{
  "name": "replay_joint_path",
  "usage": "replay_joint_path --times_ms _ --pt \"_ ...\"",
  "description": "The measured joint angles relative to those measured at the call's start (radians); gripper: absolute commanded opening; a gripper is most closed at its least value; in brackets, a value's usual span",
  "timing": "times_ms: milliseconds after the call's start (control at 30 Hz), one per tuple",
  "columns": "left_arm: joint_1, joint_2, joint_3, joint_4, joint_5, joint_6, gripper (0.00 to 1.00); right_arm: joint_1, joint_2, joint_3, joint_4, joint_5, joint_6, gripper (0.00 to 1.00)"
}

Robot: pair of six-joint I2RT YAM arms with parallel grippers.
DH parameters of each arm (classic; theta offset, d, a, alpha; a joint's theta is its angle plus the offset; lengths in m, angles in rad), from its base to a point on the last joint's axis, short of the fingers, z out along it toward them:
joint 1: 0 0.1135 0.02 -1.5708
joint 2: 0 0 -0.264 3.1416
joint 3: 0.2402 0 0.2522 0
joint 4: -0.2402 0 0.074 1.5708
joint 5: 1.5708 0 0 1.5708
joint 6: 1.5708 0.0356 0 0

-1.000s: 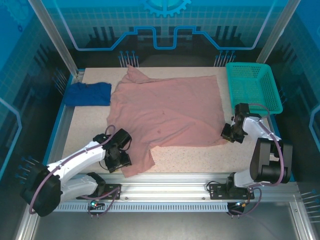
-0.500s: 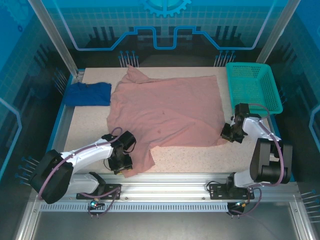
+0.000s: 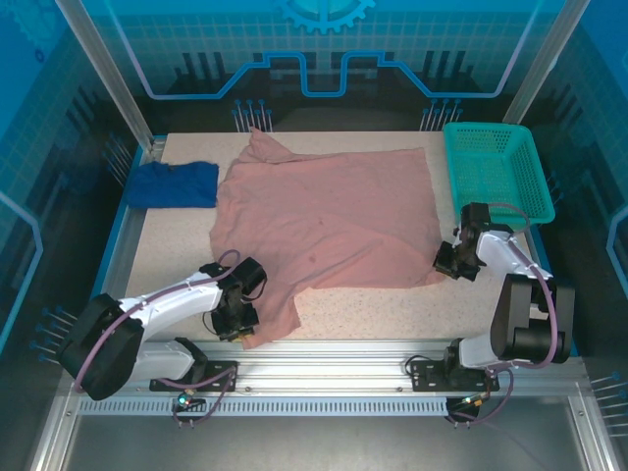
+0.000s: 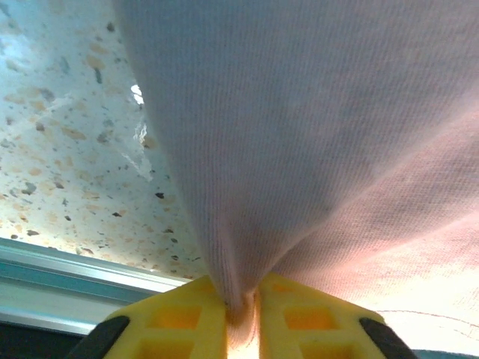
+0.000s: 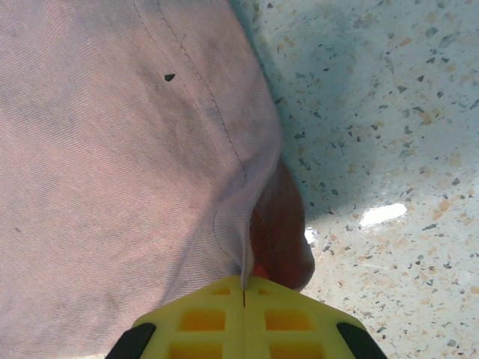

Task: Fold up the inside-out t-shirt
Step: Fold the T-shirt at the center of the table.

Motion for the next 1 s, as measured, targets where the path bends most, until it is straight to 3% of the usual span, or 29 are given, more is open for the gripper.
replay_joint_path --times_ms 133,267,600,767,1000 --pt "-0.003 -0.032 0.007 0.001 0.003 0.015 0.00 0.000 -0.023 -0.011 -0.001 0.012 0.001 0.00" --pt "0.018 -0.082 0.045 -0.014 0.008 0.015 0.00 -0.008 -0.049 -0.021 -0.003 0.027 0.004 0.00" --pt "0.334 -0.167 0.236 -0.029 0.076 0.140 0.00 -0.037 -0.052 0.033 -0.011 0.023 0.002 0.01" --pt "0.420 -0.130 0.308 0.026 0.109 0.203 0.00 -0.029 0.006 0.124 -0.002 0.026 -0.001 0.01" --pt "0.481 -0.040 0.372 0.140 0.137 0.233 0.00 0.066 0.092 0.224 -0.001 0.099 -0.010 0.01"
